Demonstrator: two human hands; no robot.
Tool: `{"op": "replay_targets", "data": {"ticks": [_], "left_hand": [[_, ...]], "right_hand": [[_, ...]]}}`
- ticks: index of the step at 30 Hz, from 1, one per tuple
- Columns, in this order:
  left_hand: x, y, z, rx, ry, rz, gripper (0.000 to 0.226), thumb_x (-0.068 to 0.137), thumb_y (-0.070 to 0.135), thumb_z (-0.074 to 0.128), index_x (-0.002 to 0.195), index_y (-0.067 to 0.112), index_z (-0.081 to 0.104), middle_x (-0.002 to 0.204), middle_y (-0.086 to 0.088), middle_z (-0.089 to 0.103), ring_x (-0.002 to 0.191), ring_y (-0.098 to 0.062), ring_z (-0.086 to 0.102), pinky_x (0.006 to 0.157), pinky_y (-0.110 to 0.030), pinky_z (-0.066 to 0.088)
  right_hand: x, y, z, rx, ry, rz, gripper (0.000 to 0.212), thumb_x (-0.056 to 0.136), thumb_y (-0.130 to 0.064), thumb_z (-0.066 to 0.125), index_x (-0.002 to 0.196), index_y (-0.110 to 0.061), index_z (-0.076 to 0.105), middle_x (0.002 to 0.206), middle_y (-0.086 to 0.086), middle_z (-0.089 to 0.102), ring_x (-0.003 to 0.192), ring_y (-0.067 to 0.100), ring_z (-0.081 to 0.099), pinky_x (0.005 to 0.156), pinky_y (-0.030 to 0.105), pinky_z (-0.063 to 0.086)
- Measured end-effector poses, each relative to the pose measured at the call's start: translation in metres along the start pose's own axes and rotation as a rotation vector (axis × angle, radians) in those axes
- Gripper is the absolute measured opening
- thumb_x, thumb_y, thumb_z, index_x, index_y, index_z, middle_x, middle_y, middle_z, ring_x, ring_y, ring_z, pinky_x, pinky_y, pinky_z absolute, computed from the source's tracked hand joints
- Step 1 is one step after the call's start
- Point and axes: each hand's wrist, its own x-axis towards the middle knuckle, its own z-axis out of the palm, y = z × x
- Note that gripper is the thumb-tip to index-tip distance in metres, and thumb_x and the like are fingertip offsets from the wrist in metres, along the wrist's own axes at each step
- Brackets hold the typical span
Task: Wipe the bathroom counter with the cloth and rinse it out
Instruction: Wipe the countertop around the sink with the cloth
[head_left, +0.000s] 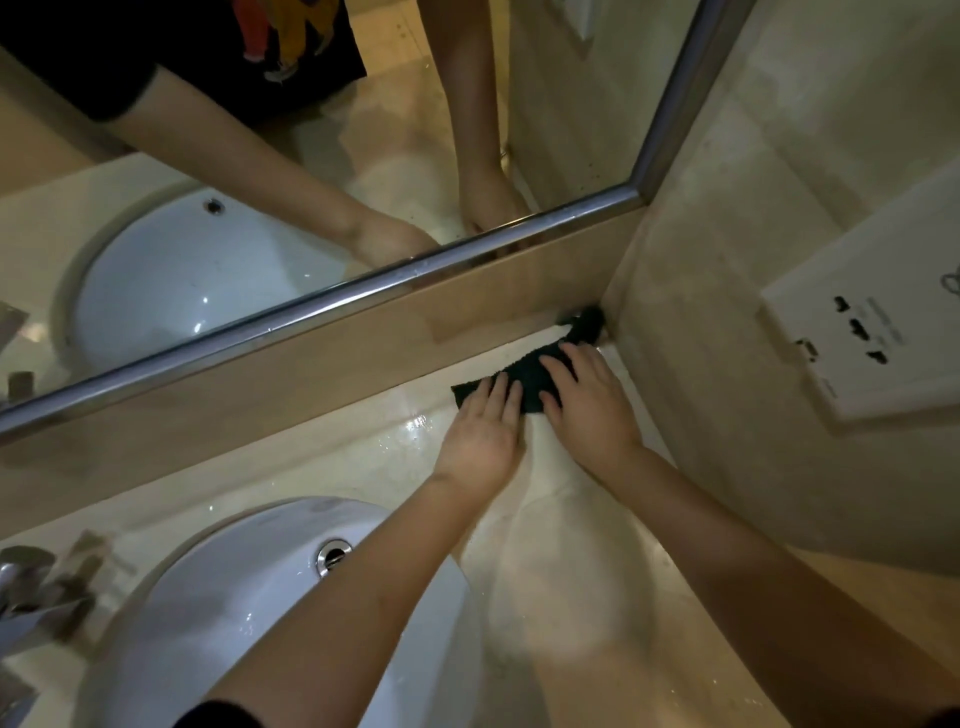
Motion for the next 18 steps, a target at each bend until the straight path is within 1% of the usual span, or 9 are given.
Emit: {"op": "replay_targets", "data": {"ticks": [1,3,5,6,10,12,14,16,18], "left_hand": [[0.003,0.006,0.005,-0.057,-0.03,-0.026,0.06,0.089,0.033,0.029,0.133,-0.002,0.05,0.134,-0.026,0.052,0.123,-0.039,0.052,0.102,-0.045,0.045],[0.006,0.013,0.016,-0.071,-0.075,-0.076,0.074,0.09,0.047,0.011,0.148,0.002,0.026,0.152,-0.027,0.025,0.142,-0.04,0.023,0.116,-0.046,0.024],[0.008,0.014,0.021,-0.033,-0.124,-0.099,0.083,0.086,0.056,-0.007,0.151,0.006,0.003,0.157,-0.023,0.002,0.146,-0.037,-0.002,0.12,-0.045,0.006],[0.009,0.012,0.021,-0.02,-0.118,-0.105,0.085,0.084,0.058,-0.011,0.151,0.007,-0.001,0.158,-0.021,-0.002,0.146,-0.036,-0.007,0.12,-0.045,0.003],[0.007,-0.017,0.018,-0.015,-0.069,-0.12,0.084,0.085,0.058,-0.006,0.151,0.007,0.0,0.158,-0.02,-0.004,0.147,-0.033,-0.005,0.12,-0.041,0.002],[0.002,-0.036,0.016,-0.073,-0.037,-0.107,0.082,0.087,0.057,-0.001,0.151,0.007,0.009,0.158,-0.02,0.002,0.147,-0.032,0.003,0.12,-0.04,0.008],[-0.007,-0.05,0.012,-0.155,-0.001,-0.091,0.071,0.095,0.052,0.012,0.15,0.008,0.019,0.158,-0.017,0.011,0.147,-0.03,0.011,0.12,-0.038,0.013],[-0.016,-0.066,0.013,-0.183,-0.009,-0.089,0.058,0.102,0.042,0.024,0.151,0.012,0.017,0.16,-0.01,0.009,0.148,-0.022,0.007,0.119,-0.032,0.008],[-0.031,-0.086,0.016,-0.201,0.009,-0.101,0.055,0.103,0.039,0.025,0.152,0.016,0.017,0.16,-0.006,0.008,0.148,-0.018,0.005,0.119,-0.031,0.009]], "right_hand": [[0.002,0.0,0.003,-0.021,-0.055,0.02,0.049,0.092,-0.025,0.056,0.138,-0.01,0.046,0.146,0.016,0.039,0.137,0.034,0.032,0.107,0.045,0.036],[0.006,0.002,0.007,-0.078,-0.114,0.062,0.054,0.096,-0.031,0.049,0.145,-0.013,0.036,0.153,0.015,0.027,0.143,0.033,0.019,0.114,0.045,0.024],[0.009,0.001,0.011,-0.128,-0.12,0.1,0.057,0.097,-0.037,0.041,0.149,-0.016,0.028,0.156,0.015,0.02,0.145,0.033,0.012,0.117,0.044,0.013],[0.01,-0.002,0.013,-0.147,-0.123,0.116,0.058,0.098,-0.04,0.037,0.15,-0.017,0.026,0.157,0.016,0.018,0.145,0.034,0.01,0.118,0.044,0.009],[0.023,-0.033,0.022,-0.209,-0.191,0.17,0.063,0.099,-0.047,0.026,0.152,-0.016,0.013,0.157,0.019,0.012,0.145,0.036,0.008,0.119,0.044,0.004],[0.028,-0.052,0.026,-0.254,-0.221,0.184,0.065,0.099,-0.049,0.023,0.152,-0.014,0.01,0.157,0.02,0.01,0.144,0.037,0.009,0.118,0.045,0.004],[0.029,-0.07,0.03,-0.297,-0.246,0.193,0.066,0.099,-0.049,0.022,0.152,-0.011,0.01,0.157,0.022,0.009,0.143,0.04,0.011,0.117,0.046,0.005],[0.026,-0.088,0.034,-0.329,-0.257,0.182,0.066,0.1,-0.048,0.021,0.152,-0.01,0.009,0.156,0.025,0.01,0.142,0.042,0.013,0.117,0.048,0.006],[0.022,-0.107,0.038,-0.335,-0.272,0.149,0.066,0.1,-0.049,0.02,0.152,-0.01,0.008,0.156,0.026,0.01,0.141,0.043,0.014,0.117,0.048,0.007]]}}
